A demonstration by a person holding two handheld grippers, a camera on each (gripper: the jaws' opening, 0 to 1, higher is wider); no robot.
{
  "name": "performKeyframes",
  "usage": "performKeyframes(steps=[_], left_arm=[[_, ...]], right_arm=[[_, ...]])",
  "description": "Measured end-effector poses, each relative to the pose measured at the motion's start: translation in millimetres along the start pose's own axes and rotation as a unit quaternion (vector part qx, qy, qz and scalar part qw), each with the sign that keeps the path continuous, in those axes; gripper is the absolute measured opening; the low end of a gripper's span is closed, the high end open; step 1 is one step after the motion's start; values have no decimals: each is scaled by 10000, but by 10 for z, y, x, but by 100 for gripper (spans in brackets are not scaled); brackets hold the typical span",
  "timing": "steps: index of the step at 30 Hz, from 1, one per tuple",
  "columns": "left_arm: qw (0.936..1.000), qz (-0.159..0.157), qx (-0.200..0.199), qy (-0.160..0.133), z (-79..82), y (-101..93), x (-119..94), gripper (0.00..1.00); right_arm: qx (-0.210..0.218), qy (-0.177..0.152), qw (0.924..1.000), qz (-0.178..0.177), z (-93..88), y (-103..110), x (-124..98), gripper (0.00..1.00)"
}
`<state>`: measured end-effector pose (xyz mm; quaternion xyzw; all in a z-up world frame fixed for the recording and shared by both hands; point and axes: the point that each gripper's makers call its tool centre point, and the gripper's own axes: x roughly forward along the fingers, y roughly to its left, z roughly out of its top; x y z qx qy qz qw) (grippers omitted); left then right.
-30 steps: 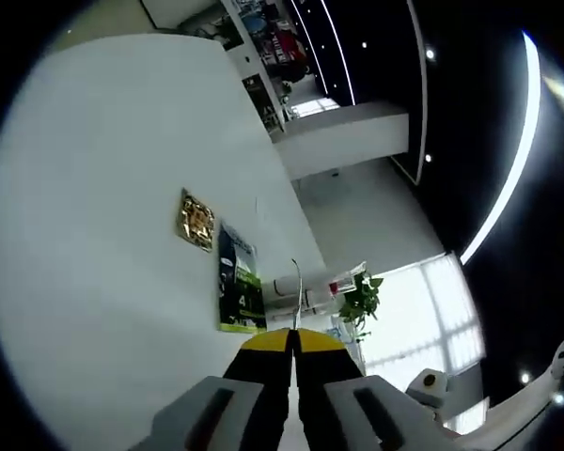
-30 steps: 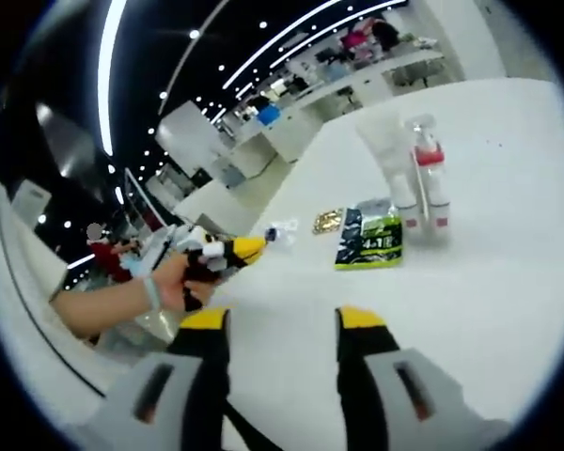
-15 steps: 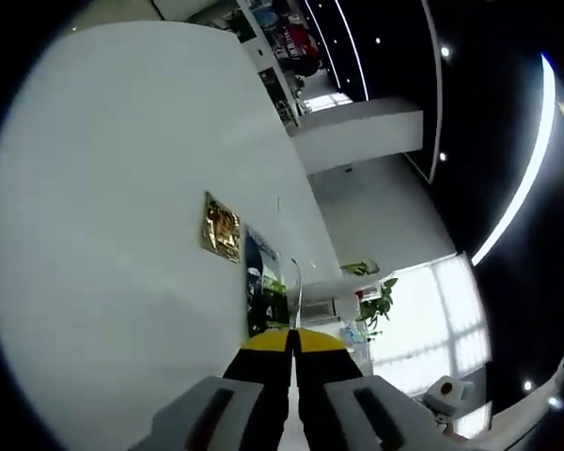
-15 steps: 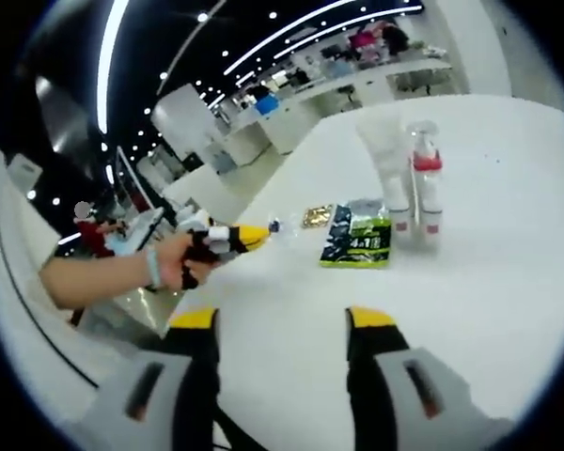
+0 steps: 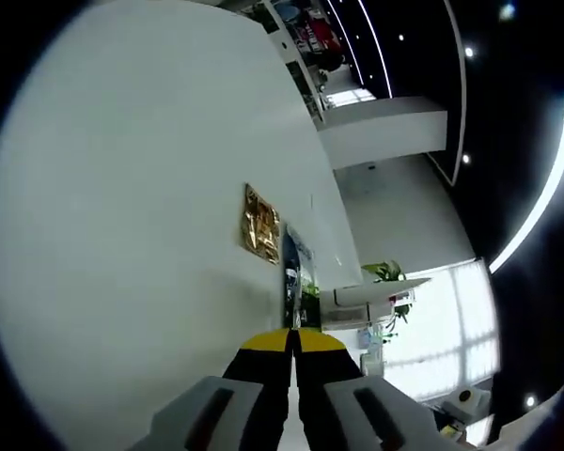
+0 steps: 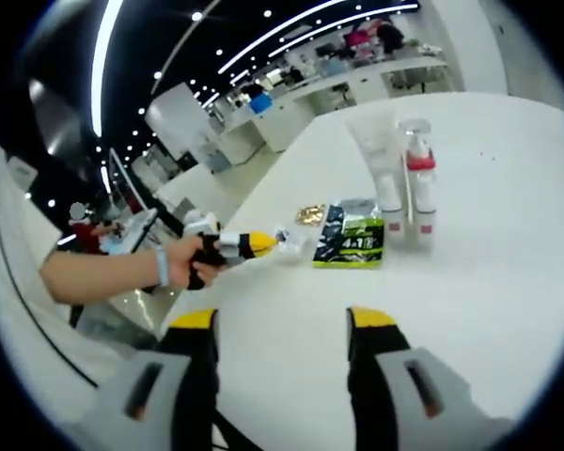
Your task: Arrange the skincare products in the storage area until every visible bottle or jar stands upright without overlapping.
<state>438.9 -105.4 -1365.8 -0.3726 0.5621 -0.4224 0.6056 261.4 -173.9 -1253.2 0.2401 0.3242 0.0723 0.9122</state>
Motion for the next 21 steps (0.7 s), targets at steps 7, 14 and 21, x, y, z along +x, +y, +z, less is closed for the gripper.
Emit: performKeyframes(steps=[7, 14, 21], left_arm=[[9998, 173, -55, 75, -17, 81, 75, 0], [9986, 500, -33, 146, -54, 200, 119, 1], [9981, 580, -150, 132, -72, 219, 117, 2]], right_arm=[[57, 33, 10000, -30, -41, -20, -21, 54], [197, -57, 9998, -57, -48, -26, -64, 54], [297, -32, 9995, -73, -132, -24, -81, 54]])
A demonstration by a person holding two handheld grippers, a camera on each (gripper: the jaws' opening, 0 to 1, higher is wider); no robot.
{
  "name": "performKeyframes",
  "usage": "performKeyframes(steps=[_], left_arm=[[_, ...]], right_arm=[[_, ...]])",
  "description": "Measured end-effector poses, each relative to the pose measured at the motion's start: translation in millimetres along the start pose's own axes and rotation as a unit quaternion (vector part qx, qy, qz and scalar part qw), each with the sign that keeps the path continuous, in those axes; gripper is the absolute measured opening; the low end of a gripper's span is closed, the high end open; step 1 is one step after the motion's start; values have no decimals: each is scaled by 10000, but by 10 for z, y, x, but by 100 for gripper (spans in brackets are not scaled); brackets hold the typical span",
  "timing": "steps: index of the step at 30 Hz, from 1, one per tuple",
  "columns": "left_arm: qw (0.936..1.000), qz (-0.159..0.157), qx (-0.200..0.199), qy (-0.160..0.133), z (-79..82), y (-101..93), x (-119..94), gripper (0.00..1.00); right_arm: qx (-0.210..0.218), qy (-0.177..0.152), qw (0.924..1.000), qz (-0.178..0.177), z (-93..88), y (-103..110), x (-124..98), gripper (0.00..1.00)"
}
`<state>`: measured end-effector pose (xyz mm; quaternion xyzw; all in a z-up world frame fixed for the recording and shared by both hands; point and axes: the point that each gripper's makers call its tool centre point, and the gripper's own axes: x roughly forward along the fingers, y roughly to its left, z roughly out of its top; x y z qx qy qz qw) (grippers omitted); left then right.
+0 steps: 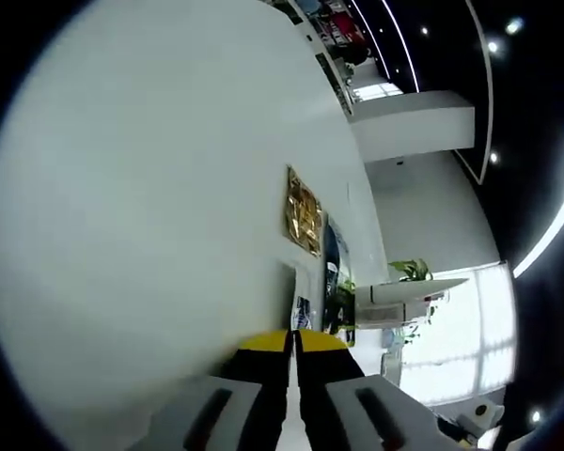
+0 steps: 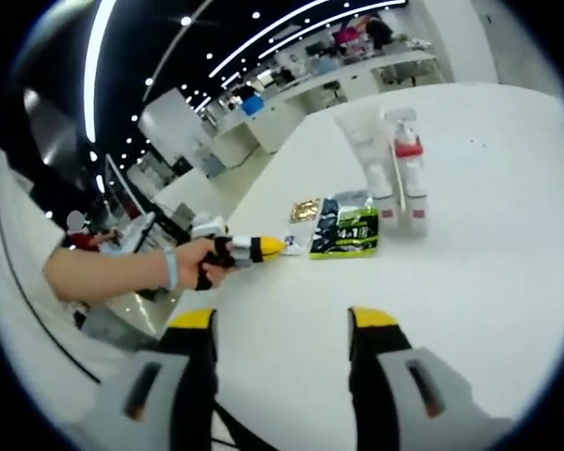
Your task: Arrange the skincare products in the storage area until every visible bottle or jar stands upright without overlapping.
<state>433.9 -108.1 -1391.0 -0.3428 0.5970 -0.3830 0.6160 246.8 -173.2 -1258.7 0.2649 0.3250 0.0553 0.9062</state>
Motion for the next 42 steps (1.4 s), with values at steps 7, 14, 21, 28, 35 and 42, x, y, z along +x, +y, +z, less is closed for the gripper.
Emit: performKeyframes(steps=[7, 14, 21, 28, 35, 42], left_arm=[[9998, -23, -27, -184, 78, 0, -8, 4], [9999, -71, 37, -141, 93, -50, -26, 11], [9999, -13, 59, -107, 76, -99, -68, 15], [9998, 90, 56, -161, 74, -68, -134, 18], [9991, 201, 100, -350, 96, -23, -238, 25], [9983, 199, 188, -515, 19, -91, -419, 35]], right_arm=[[59, -59, 10000, -26, 12, 7, 6, 54], [94, -79, 9999, -22, -19, 17, 5, 52], [90, -131, 9999, 27, -1, 45, 6, 51], [44, -127, 9999, 96, -12, 77, -10, 51], [7, -209, 9996, 170, -7, 127, -27, 51], [-9, -323, 9992, 251, -20, 176, -70, 52]])
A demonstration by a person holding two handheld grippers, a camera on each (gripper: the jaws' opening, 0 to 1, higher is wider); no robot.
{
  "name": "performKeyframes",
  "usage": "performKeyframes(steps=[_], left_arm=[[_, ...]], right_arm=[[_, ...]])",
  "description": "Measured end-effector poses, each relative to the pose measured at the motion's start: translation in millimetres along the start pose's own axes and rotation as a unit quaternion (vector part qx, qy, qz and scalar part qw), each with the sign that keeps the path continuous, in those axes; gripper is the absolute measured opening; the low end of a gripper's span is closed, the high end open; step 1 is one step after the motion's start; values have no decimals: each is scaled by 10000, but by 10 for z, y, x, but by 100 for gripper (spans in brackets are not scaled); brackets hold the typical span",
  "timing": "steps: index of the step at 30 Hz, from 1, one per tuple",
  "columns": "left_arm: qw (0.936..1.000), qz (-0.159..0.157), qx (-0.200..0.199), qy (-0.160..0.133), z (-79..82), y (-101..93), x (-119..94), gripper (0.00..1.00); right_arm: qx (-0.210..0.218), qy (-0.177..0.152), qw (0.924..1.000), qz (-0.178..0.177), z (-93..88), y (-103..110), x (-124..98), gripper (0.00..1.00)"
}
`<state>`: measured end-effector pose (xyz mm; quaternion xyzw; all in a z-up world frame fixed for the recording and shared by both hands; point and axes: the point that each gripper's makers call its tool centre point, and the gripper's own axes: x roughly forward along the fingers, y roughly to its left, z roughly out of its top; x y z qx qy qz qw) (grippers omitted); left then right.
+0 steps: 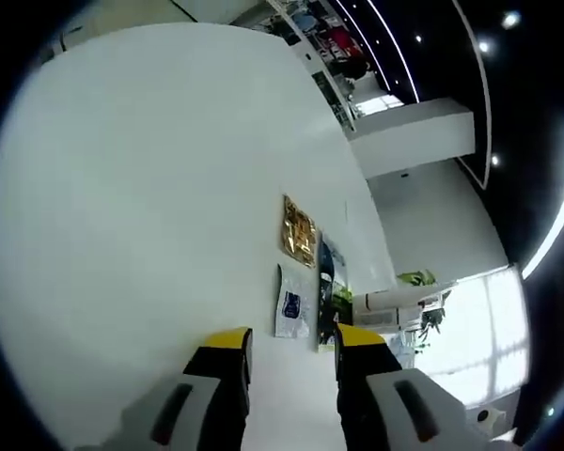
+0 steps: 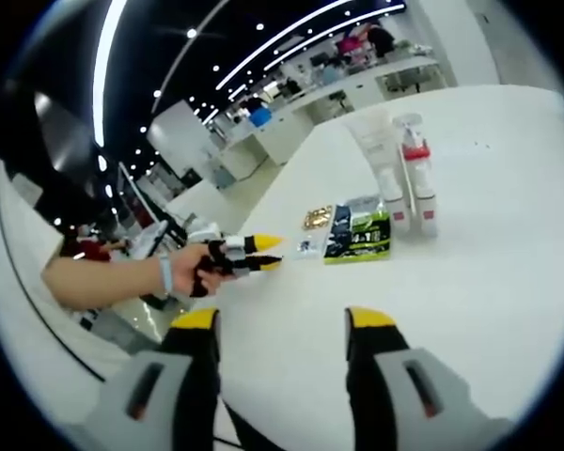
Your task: Arrange the skincare products in the storage area until every visible bottle or jar stands upright without overlapping.
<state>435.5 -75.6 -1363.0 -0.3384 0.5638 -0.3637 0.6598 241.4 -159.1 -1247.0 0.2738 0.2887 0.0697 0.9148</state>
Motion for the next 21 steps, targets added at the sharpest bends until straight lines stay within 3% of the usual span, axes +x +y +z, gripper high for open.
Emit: performKeyframes(steps=[2, 6, 10, 16, 21], left_arm=[[10000, -77, 43, -28, -7, -31, -33, 35], [9983, -518, 211, -136, -120, -292, -185, 33], [9961, -726, 400, -287, -224, -473, -316, 33], [9893, -1106, 876, -363, -577, -850, -506, 34], [9852, -1297, 1049, -384, -769, -1036, -622, 36]], right_arm=[[11, -28, 10000, 21, -10, 7, -9, 53], [40, -61, 9999, 77, -28, 34, -14, 54], [44, -94, 9998, 155, -35, 66, -5, 55], [-110, -21, 9993, 345, -77, 164, 27, 57], [-282, 70, 9985, 462, -107, 235, 39, 58]])
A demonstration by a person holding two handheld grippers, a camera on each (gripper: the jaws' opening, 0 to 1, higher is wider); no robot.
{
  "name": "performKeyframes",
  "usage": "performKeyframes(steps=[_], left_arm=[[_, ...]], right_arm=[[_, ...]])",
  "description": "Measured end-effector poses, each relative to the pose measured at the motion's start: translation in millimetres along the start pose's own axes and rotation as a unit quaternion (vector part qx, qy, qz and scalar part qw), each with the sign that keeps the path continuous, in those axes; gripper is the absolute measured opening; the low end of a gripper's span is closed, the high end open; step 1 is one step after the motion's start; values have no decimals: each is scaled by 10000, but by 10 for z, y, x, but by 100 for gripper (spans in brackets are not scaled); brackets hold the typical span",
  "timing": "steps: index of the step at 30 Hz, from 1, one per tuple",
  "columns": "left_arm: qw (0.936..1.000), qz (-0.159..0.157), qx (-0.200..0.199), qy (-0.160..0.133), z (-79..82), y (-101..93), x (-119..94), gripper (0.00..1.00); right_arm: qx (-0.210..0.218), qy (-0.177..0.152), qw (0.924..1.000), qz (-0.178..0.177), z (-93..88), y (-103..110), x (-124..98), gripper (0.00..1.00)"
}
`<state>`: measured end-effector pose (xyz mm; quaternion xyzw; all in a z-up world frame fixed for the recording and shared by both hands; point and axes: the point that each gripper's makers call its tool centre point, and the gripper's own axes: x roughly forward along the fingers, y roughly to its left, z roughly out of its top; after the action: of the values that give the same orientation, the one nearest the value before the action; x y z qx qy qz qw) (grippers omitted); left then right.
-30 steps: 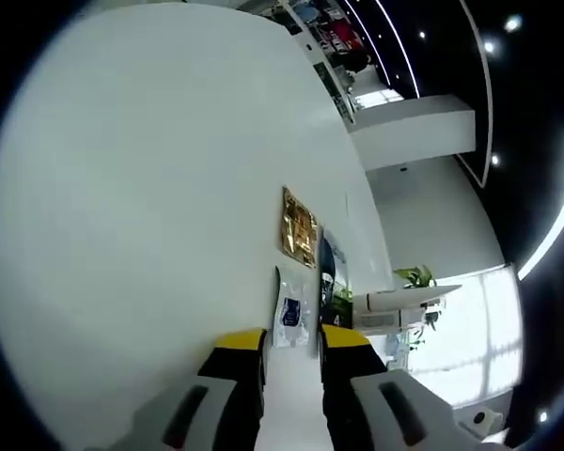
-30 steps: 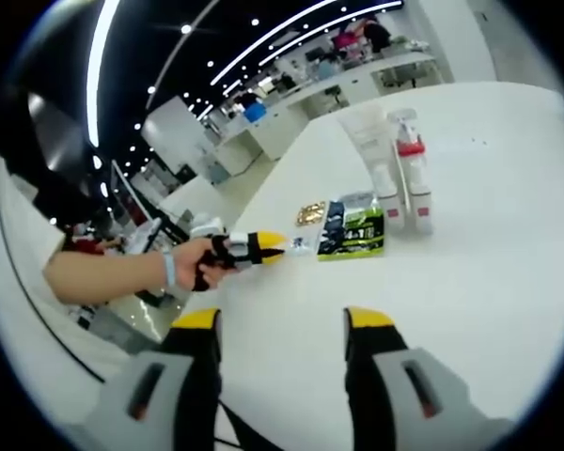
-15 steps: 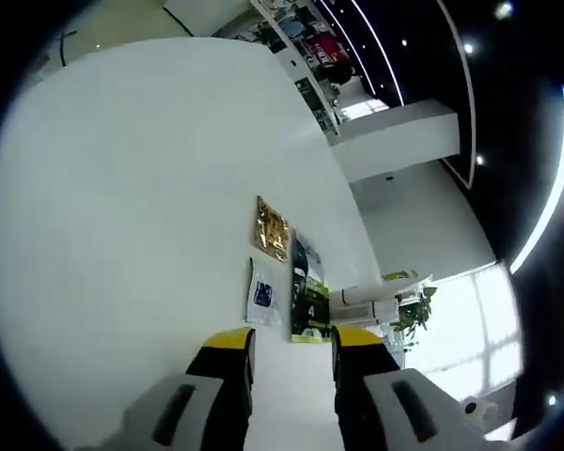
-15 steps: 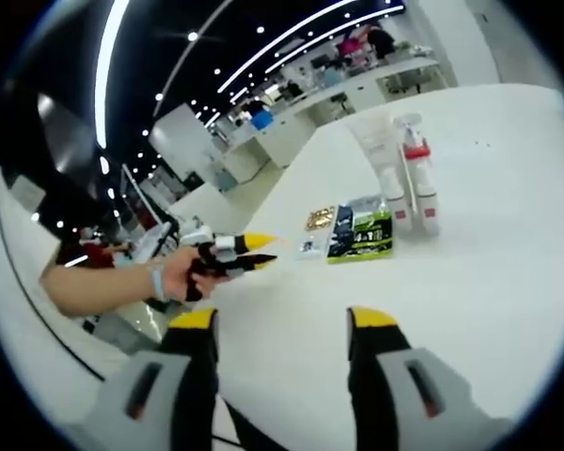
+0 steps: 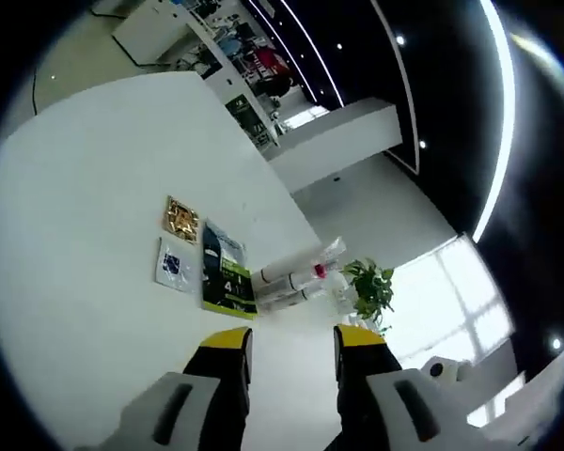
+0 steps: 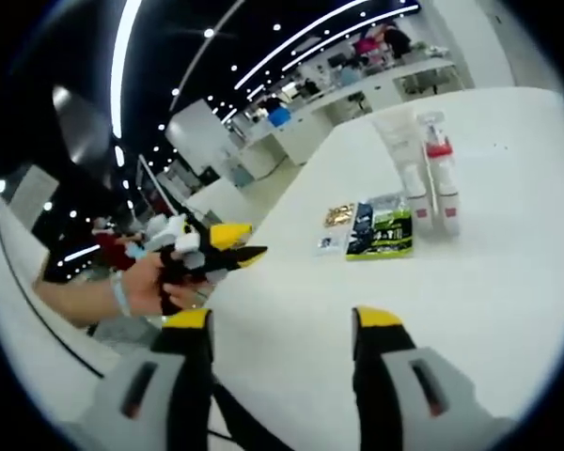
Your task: Arrange the skincare products in the storage area until every visible bottle or jar stands upright without overlapping.
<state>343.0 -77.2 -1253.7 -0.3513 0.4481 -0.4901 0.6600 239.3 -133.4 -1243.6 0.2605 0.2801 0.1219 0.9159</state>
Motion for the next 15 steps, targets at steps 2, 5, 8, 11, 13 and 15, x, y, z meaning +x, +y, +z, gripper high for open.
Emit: performKeyframes(steps=[2, 5, 8, 11, 13, 15], left_arm=[[9999, -23, 111, 33, -43, -50, -17, 37], [9982, 29, 570, 157, -161, -169, -90, 40], [9964, 13, 831, 160, -207, -246, -152, 44], [9941, 39, 1075, 136, -245, -310, -229, 48], [9925, 62, 1218, 126, -269, -344, -275, 49], [9902, 129, 1385, 103, -288, -351, -326, 49]], right_arm=[[-66, 15, 10000, 36, -3, 16, -1, 58], [-27, -5, 9999, 121, 1, 36, -5, 59], [-5, 26, 9998, 180, -15, 46, -6, 59], [5, -12, 9997, 229, -8, 55, -13, 59], [14, -43, 9997, 254, 1, 59, -20, 59], [8, -90, 9996, 279, 15, 67, -33, 60]])
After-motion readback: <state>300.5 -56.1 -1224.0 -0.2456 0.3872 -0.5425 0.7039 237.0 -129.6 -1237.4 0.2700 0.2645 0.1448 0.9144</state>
